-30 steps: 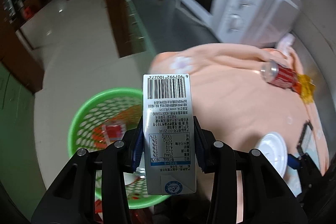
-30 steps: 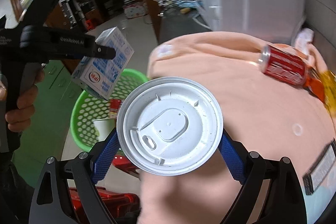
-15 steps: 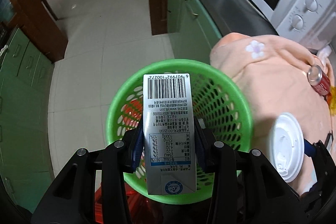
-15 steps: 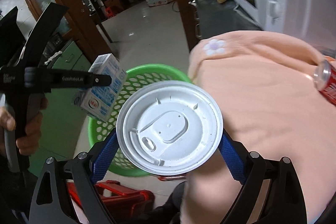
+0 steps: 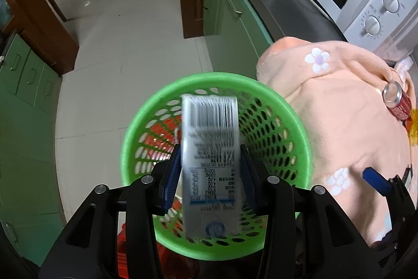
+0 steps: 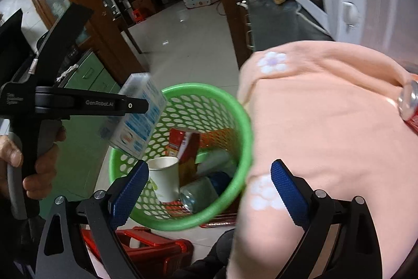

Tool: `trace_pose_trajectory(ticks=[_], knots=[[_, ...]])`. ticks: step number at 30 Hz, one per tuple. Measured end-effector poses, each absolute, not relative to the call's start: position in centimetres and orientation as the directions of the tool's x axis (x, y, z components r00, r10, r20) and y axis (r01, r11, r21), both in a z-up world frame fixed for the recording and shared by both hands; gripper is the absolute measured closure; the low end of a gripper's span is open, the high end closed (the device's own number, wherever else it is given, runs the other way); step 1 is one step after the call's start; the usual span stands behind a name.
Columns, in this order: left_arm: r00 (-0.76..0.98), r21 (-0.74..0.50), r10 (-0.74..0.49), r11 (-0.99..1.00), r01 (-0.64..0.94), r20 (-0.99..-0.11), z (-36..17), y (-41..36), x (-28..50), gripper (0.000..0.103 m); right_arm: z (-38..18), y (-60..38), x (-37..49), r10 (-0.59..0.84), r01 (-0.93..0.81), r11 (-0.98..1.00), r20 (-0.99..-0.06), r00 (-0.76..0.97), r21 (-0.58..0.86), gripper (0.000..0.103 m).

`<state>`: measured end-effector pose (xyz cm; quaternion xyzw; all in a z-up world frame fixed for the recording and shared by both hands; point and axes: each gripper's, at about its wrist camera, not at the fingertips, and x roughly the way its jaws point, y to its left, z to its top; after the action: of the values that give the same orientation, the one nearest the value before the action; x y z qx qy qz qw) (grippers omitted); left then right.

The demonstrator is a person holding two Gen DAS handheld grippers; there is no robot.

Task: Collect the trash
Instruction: 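Open the left gripper over the basket while the right gripper releases the lid, then move back to the towel and grasp the black-and-white box with the right gripper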

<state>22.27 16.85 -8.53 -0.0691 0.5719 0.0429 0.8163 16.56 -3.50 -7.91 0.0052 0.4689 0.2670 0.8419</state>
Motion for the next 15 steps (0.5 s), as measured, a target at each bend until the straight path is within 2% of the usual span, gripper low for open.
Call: trace_pose_trajectory(ticks=[2,7,15], knots=[[0.343,-0.059,-0.008,0.988,-0.14,-0.939,-8.5,16.2,22.5,0.046,-7.7,-5.2,16.1,0.441,-0.417,0.871,-0.786,0.434,0.258,0.012],[0.348,-0.048,-0.005,0.992,-0.114,-0.938,-8.1,14.7,22.8,0.037,-7.4,-9.0,15.0,0.398,-0.349,0.904,-0.788,0.47,0.248,0.011],[0.35,-0.061,-0.041,0.997,-0.047,-0.936,-7.6,10.9,23.1,0.036,-7.0,-16.5,12.2,0.284,-0.176,0.959,-0.791,0.542,0.224,0.011]])
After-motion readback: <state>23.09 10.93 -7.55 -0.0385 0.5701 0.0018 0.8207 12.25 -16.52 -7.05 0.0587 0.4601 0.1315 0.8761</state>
